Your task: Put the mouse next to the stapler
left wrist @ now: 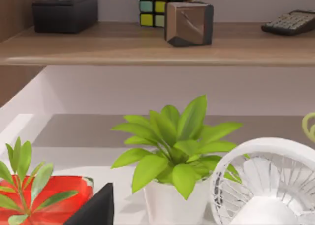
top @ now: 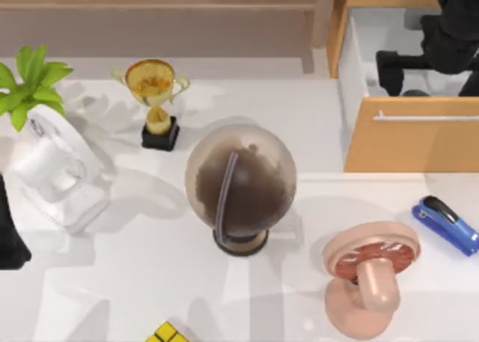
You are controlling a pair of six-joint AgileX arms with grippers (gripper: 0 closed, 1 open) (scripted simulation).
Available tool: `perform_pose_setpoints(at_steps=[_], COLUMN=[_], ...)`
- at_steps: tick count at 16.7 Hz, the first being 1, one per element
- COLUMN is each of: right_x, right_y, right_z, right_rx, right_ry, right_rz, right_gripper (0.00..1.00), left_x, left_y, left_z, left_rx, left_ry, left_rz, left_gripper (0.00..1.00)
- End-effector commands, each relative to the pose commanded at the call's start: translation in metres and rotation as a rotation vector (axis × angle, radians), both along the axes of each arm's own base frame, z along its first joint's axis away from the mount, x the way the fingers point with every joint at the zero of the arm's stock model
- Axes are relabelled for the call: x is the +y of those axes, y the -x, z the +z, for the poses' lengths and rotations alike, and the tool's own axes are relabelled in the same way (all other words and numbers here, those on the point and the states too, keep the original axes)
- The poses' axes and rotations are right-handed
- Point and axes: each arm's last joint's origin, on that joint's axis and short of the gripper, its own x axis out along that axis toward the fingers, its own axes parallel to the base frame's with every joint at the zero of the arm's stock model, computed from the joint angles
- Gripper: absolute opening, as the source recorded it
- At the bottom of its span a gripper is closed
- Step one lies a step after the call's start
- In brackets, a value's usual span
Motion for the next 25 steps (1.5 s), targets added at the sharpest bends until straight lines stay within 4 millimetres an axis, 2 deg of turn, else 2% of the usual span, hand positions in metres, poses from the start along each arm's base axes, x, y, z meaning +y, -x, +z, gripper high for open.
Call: perform_pose_setpoints(at_steps=[9,13,17,25], right_x=[0.001,0.001,0.001,0.001], right_y=[-0.002,-0.005,-0.005,-0.005], right_z=[-0.011,-0.023,-0.023,-0.023], right_rx=[-0.003,0.001,0.001,0.001], right_ry=[0.001,0.000,0.000,0.000], right_rz=[0.000,0.000,0.000,0.000], right_gripper=[1.00,1.00,1.00,0.40], left_x=[0.000,0.000,0.000,0.000], left_y=[0.000,0.000,0.000,0.000], left_z=[0.000,0.000,0.000,0.000], left_rx=[0.000,0.000,0.000,0.000], left_ry=[0.000,0.000,0.000,0.000], left_rz=[0.000,0.000,0.000,0.000], left_gripper=[1.00,1.00,1.00,1.00])
